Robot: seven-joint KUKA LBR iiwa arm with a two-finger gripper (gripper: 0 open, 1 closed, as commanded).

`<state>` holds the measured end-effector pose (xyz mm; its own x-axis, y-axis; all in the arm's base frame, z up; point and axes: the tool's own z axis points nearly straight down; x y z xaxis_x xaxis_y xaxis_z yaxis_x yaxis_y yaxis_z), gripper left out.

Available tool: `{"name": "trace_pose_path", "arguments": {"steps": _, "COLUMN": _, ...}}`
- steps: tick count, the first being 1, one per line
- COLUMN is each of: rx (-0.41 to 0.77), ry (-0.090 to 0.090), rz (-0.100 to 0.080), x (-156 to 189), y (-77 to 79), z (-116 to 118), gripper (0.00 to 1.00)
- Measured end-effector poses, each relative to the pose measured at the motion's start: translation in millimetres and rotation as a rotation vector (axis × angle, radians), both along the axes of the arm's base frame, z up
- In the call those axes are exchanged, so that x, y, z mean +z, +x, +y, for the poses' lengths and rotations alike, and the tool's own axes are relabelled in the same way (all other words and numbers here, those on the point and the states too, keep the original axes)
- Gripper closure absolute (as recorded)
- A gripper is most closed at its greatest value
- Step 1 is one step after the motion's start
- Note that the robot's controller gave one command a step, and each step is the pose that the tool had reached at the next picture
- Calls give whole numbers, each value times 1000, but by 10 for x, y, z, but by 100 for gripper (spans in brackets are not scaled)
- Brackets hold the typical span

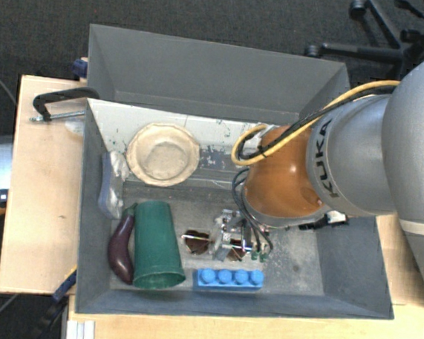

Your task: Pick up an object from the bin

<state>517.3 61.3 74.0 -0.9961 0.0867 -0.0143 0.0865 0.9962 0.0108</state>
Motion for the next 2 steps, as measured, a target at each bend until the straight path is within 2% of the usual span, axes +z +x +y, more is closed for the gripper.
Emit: {"name": "trace_pose_path", "arguments": {"steps": 2, "rx": 35, "ry": 0, "rz": -1, "x": -27, "y": -98, "z": 45, "gripper": 100}}
